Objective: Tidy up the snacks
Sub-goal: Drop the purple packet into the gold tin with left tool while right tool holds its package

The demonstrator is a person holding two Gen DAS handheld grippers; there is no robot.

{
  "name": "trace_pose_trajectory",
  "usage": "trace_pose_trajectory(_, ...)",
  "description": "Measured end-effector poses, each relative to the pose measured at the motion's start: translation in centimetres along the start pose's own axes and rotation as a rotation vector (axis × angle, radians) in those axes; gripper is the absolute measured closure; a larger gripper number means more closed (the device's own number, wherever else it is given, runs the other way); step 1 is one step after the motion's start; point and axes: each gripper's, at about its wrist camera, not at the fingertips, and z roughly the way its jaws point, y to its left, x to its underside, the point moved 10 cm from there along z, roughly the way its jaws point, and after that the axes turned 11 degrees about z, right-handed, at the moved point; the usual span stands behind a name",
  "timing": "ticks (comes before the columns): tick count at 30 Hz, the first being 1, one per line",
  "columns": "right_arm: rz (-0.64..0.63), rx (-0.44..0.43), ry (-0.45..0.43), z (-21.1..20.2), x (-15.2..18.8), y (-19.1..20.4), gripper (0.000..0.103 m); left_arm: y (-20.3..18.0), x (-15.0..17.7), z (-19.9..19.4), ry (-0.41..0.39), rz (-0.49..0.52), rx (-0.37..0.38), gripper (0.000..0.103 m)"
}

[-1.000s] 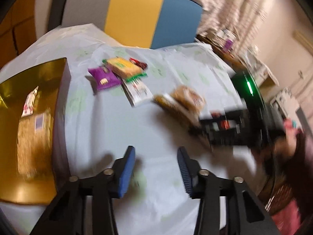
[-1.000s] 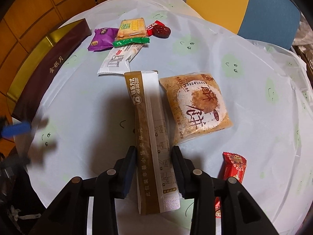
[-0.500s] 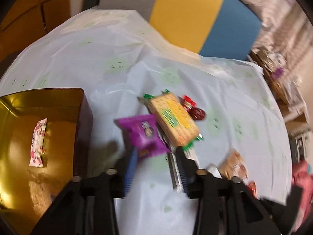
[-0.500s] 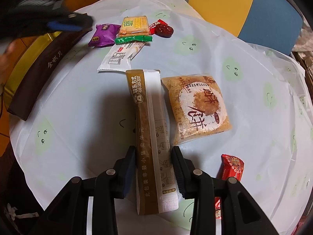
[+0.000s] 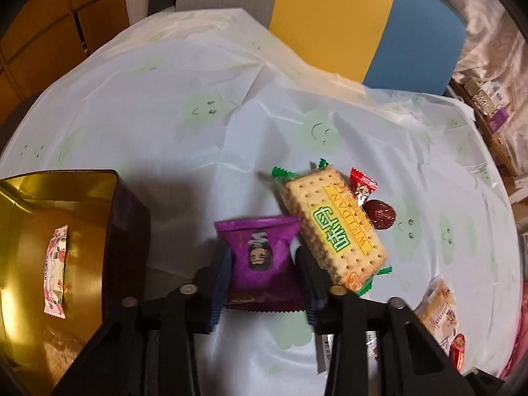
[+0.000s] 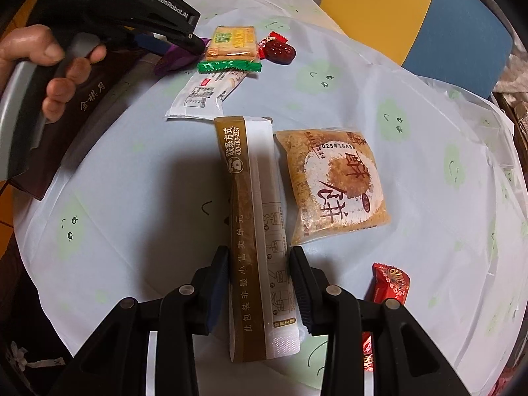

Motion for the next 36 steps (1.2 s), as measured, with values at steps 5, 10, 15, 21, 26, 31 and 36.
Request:
trace_pose_trajectory(5,-0.019,0.001,-0.009,-0.1,-0.1,0.1,0.066,-1.1,0.9,-2.4,-0.068,0.08,0.044,0.068)
trace_pose_trajectory(10,-0.028,-0.002,-0.019,0.0,0.0,0.0,0.066,-1.0,1.9,-7.8,-0.157,0.096,0.157,0.068)
trace_pose_trajectory(15,-0.019,-0.008,-0.025,0.0,0.1,-0.1,0.066,3.7,2.3,-13.5,-0.271,0.043,0.176,0.068)
trace_pose_trajectory(21,-0.019,-0.004,-0.039,-0.1,0.2,-0.1,0.066,12.2,2.9,-12.8,-0.236,-0.139,0.12,0.067)
trace_pose_trajectory(26,-0.02,0.005,-0.05,-0.2,0.6,0.2,0.066,13.7,3.1,-9.3,-0.168,-0.192,0.118,0.067)
trace_pose_trajectory(31,-0.023,0.011,-0.06,-0.2,0.9,0.6,0.066,13.4,3.3,-6.7,-0.137,-0.223,0.117,0.061)
trace_pose_trajectory(36,-0.022,0.007,-0.06,-0.2,1.0,0.6,0.066,14.0,3.9,-6.2,-0.138,-0.236,0.108,0.045)
